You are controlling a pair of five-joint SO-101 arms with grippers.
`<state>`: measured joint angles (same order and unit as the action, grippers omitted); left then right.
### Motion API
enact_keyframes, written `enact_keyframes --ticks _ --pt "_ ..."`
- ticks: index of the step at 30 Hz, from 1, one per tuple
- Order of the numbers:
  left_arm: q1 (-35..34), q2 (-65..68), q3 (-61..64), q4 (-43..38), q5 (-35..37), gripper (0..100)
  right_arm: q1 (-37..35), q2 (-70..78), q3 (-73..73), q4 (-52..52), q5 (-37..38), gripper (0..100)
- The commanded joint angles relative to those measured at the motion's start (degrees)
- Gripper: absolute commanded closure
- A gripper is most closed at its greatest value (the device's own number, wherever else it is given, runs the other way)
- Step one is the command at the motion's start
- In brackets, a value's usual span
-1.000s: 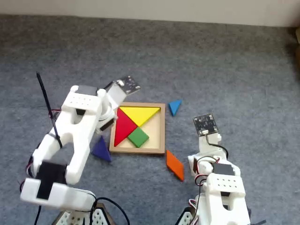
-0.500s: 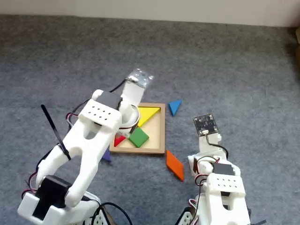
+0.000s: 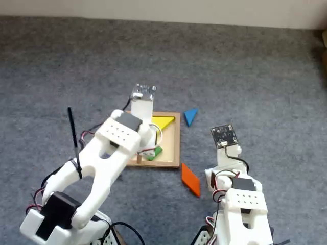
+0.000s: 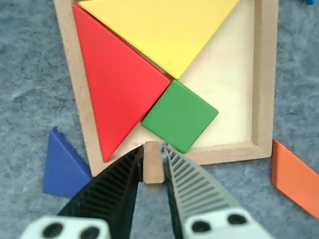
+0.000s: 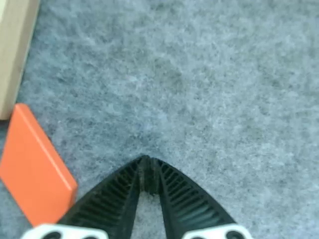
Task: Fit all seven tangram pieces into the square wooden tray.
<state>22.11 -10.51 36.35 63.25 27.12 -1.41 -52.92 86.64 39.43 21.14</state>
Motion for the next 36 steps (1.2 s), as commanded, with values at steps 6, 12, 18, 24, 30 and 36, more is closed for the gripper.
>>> enact_keyframes --ticks 6,12,18,24,30,36 --pt "1.6 -2.3 10.6 -18.3 23.1 99 1.4 -0.7 0.3 -1.5 -0.1 97.5" --pt "1.4 -2.5 12.3 -20.0 25.2 99 1.5 -0.7 0.3 -1.5 -0.1 97.5" --pt "1.3 -2.6 12.2 -20.0 25.2 99 1.5 -0.7 0.3 -1.5 -0.1 97.5" --pt "1.3 -2.7 10.1 -14.9 25.2 96 1.5 -0.7 0.3 -1.5 -0.1 97.5" --pt "1.3 -2.6 6.5 -7.1 25.2 71 1.5 -0.7 0.3 -1.5 -0.1 97.5" --pt "1.3 -2.7 6.0 -6.9 25.2 67 1.5 -0.7 0.3 -1.5 -0.1 97.5"
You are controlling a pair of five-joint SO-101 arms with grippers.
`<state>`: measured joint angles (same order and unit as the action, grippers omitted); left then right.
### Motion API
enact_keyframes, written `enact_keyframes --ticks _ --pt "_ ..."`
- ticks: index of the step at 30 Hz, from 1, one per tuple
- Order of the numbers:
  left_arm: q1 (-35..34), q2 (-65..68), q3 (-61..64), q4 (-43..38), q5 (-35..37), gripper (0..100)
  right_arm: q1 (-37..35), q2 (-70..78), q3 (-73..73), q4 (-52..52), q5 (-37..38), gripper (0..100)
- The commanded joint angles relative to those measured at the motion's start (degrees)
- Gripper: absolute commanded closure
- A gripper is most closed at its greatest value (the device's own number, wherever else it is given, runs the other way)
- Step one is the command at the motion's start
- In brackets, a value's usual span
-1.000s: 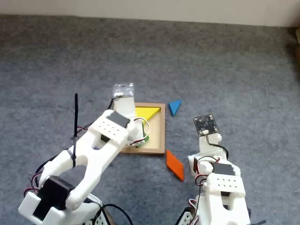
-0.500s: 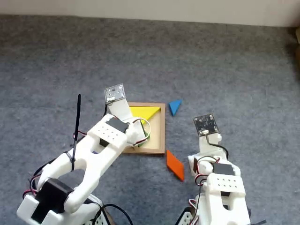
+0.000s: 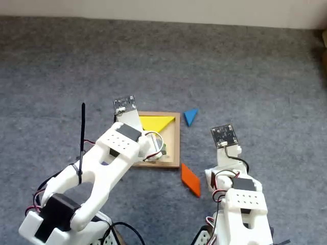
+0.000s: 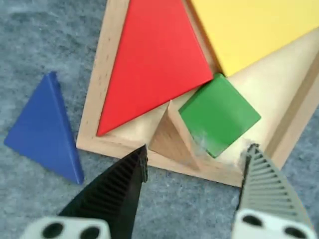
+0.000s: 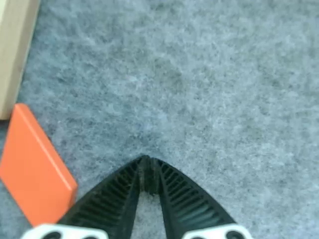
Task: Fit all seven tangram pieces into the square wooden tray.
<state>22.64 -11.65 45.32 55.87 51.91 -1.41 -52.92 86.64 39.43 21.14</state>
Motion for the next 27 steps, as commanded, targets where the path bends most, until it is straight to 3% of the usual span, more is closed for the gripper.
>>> enact_keyframes --ticks 1,14,24,27 --pt "0.7 -1.5 -2.9 0.4 0.4 67 1.5 -0.7 0.3 -1.5 -0.1 97.5" --pt "0.7 -9.0 -0.1 1.5 0.4 67 1.5 -0.7 0.3 -1.5 -0.1 97.5" --pt "0.7 -0.5 3.5 -9.4 0.4 68 1.5 -0.7 0.3 -1.5 -0.1 97.5" --pt "0.7 0.4 3.5 -10.2 0.5 73 1.5 -0.7 0.3 -1.5 -0.1 97.5"
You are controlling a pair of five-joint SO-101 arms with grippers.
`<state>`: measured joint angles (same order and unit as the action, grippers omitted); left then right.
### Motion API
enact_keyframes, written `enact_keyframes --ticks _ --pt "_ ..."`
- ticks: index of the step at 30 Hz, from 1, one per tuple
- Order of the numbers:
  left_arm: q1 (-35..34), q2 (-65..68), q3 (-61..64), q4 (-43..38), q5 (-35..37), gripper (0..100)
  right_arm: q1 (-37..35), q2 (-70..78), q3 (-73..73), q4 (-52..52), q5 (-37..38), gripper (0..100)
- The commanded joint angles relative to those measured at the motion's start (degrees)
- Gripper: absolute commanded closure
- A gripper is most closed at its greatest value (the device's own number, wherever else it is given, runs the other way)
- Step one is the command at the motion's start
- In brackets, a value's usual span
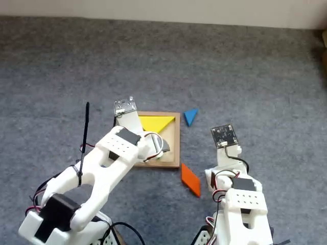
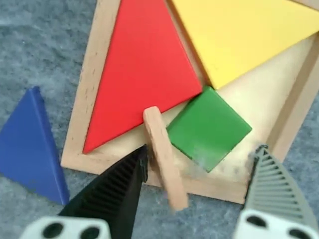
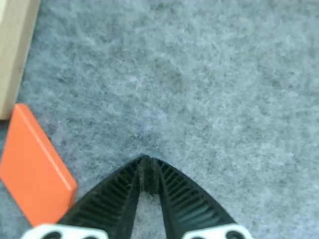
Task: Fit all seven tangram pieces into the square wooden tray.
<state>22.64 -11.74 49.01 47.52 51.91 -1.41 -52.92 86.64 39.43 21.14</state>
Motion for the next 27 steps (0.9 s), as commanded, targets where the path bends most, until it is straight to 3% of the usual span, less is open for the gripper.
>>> enact_keyframes --ticks 1,6,7,14,22,27 --pt "0.7 0.5 -0.1 -2.2 0.5 77 1.5 -0.7 0.3 -1.5 -0.1 97.5" --pt "0.7 0.4 -0.1 -1.9 0.4 99 1.5 -0.7 0.3 -1.5 -0.1 97.5" --pt "0.7 0.4 -0.1 -1.9 0.4 100 1.5 -0.7 0.3 -1.5 -0.1 97.5" --pt "-0.1 0.2 -0.7 0.4 0.4 87 1.5 -0.7 0.3 -1.5 -0.1 97.5" --pt "-0.1 -6.6 -2.1 11.0 0.4 69 1.5 -0.7 0.3 -1.5 -0.1 97.5" --pt "-0.2 -12.7 -2.0 15.6 0.4 66 1.5 -0.7 0.3 -1.5 -0.1 97.5"
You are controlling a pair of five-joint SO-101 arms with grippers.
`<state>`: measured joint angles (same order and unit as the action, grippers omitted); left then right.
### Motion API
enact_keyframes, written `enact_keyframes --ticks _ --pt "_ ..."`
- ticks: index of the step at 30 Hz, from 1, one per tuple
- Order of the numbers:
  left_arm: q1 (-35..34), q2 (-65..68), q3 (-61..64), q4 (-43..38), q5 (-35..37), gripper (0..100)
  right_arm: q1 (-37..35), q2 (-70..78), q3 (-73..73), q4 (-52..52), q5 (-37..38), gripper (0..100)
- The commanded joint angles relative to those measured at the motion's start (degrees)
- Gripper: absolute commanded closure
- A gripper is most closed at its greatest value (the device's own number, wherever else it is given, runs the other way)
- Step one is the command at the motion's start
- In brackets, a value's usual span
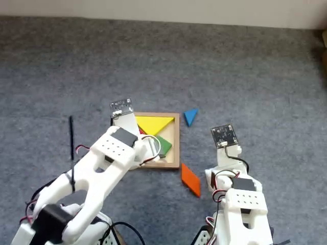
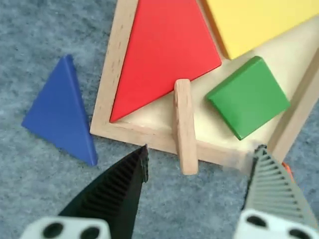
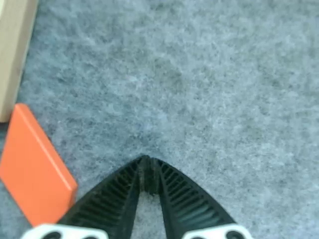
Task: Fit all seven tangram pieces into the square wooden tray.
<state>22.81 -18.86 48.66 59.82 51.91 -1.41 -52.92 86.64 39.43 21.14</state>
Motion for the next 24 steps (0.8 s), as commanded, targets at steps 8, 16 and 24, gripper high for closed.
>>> enact_keyframes --ticks 8,16,24 --pt "-2.9 -11.2 1.5 3.9 0.2 66 1.5 -0.7 0.3 -1.5 -0.1 97.5" --pt "-5.5 -16.5 1.8 -5.2 0.4 66 1.5 -0.7 0.3 -1.5 -0.1 97.5" --pt "-2.1 -8.2 5.7 -17.5 0.4 66 1.5 -0.7 0.3 -1.5 -0.1 97.5"
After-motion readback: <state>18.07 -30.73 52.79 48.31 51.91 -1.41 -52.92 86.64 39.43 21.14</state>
